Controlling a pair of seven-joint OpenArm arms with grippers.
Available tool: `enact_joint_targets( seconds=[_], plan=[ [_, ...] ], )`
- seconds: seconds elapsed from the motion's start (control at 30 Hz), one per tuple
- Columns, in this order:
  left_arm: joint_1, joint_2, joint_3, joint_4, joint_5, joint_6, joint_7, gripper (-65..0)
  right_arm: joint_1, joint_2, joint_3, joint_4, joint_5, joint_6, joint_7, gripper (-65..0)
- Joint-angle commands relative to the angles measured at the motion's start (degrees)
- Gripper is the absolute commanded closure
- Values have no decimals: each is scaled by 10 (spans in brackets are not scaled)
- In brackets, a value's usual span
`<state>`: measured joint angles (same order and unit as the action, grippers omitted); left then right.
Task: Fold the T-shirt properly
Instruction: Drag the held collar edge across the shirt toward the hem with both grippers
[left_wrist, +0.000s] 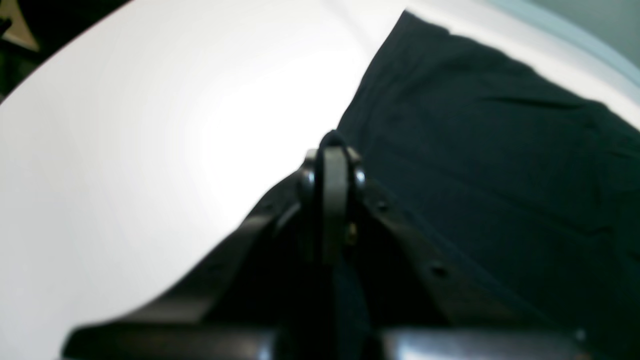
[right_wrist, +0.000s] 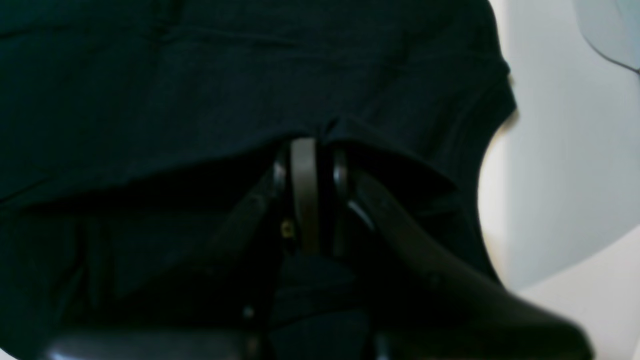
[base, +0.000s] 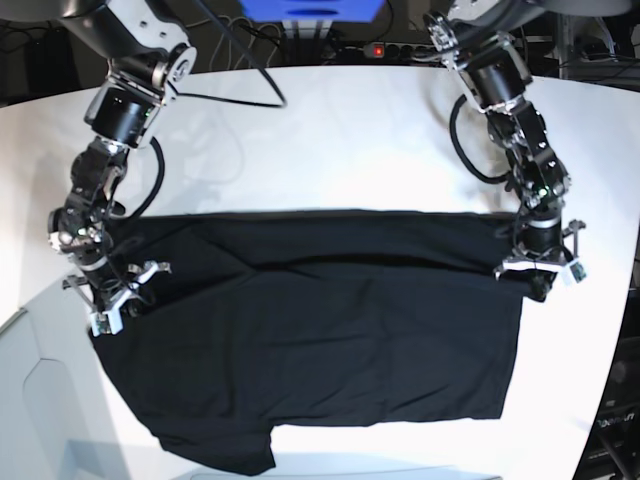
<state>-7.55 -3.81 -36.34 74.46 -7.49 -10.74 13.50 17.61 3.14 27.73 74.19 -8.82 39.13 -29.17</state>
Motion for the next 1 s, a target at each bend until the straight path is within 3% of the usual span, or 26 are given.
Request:
enact_joint_targets(
  seconds=[0.0, 0.5, 0.6, 0.73, 0.83, 0.97],
  plan=[
    [-17, -7, -1, 10, -2, -1, -15, -5, 15, 5, 0, 9, 8, 9, 15, -28],
    [-56, -35, 1, -92, -2, -1, -14, -21, 25, 2, 1, -4, 9, 9, 14, -26],
    [-64, -46, 19, -110, -2, -1, -15, -123, 34, 6, 0, -33, 8, 9, 14, -30],
    [-64, -51, 26, -108, -6, -1, -18, -306, 41, 18, 0, -56, 7, 9, 10, -38],
    [-61, -53, 24, -107, -6, -1, -18, -429, 39, 19, 0, -57, 7, 9, 10, -109],
    [-25, -50, 23, -65, -10, -1, -16, -477, 40, 18, 5, -54, 8, 9, 13, -212]
  ],
)
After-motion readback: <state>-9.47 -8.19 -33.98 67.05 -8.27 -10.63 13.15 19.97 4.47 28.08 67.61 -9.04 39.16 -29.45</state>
